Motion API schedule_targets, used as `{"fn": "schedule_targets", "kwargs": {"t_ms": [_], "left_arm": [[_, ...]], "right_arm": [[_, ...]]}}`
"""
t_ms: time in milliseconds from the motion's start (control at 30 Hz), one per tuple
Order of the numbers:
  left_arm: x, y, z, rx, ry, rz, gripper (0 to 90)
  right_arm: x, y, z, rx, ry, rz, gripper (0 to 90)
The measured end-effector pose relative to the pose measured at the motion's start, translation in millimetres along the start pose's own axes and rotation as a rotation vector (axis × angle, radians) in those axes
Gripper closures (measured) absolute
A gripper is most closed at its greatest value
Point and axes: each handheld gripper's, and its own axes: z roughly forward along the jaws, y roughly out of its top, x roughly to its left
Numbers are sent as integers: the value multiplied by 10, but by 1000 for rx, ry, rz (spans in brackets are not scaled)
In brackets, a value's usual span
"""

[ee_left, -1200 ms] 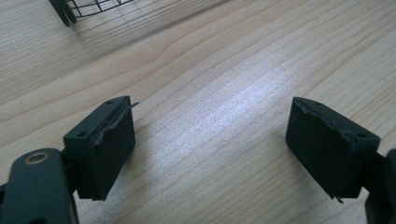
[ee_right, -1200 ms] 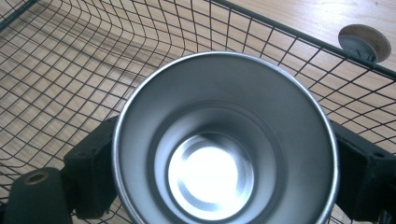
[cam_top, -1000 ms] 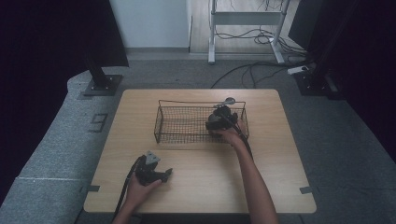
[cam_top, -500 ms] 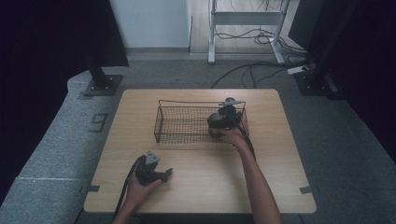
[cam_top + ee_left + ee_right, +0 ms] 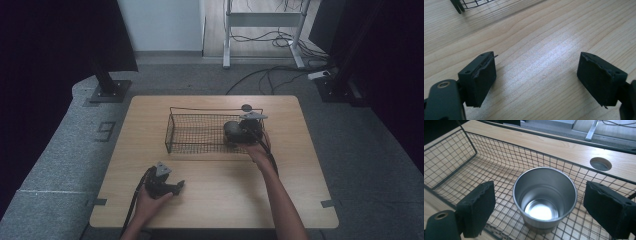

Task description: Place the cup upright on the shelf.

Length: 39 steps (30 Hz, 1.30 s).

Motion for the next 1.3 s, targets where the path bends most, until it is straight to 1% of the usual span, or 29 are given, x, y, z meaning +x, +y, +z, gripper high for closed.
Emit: {"fn": "schedule_targets", "kwargs": {"t_ms": [167, 233, 333, 433, 467, 567, 633, 767, 967, 1100, 1233, 1300], "left_arm": [[0, 0, 0, 0, 0, 1, 158], [-2, 0, 0, -2, 0, -2, 158], [-2, 0, 1, -1, 1, -2, 158], [0, 0, 0, 0, 0, 0, 158], [-2, 0, 1, -1, 1, -2, 158], [-1, 0, 0, 0, 0, 0, 158], [0, 0, 0, 0, 0, 1, 158], [0, 0, 0, 0, 0, 0, 158], [0, 0, 0, 0, 0, 0, 158], [0, 0, 0, 0, 0, 0, 158], [-1, 0, 0, -1, 1, 1, 159], [-2, 0, 1, -1, 1, 1, 159]], "right_arm": [[-25, -88, -142, -22, 13, 13, 122], [-44, -141, -219, -31, 36, 29, 124], [-73, -207, -335, -39, 31, 19, 127], [-104, -289, -453, -53, 33, 21, 130], [-110, -327, -492, -56, 34, 23, 131], [-134, -465, -590, -47, 26, 6, 131], [-156, -552, -645, -45, 25, 11, 133], [-173, -733, -729, -32, 26, 10, 135], [-153, -982, -831, -25, 38, 19, 138], [-130, -1095, -879, -20, 45, 19, 139], [-102, -1183, -908, -7, 54, 8, 141], [-95, -1226, -909, 10, 64, -1, 141]]}}
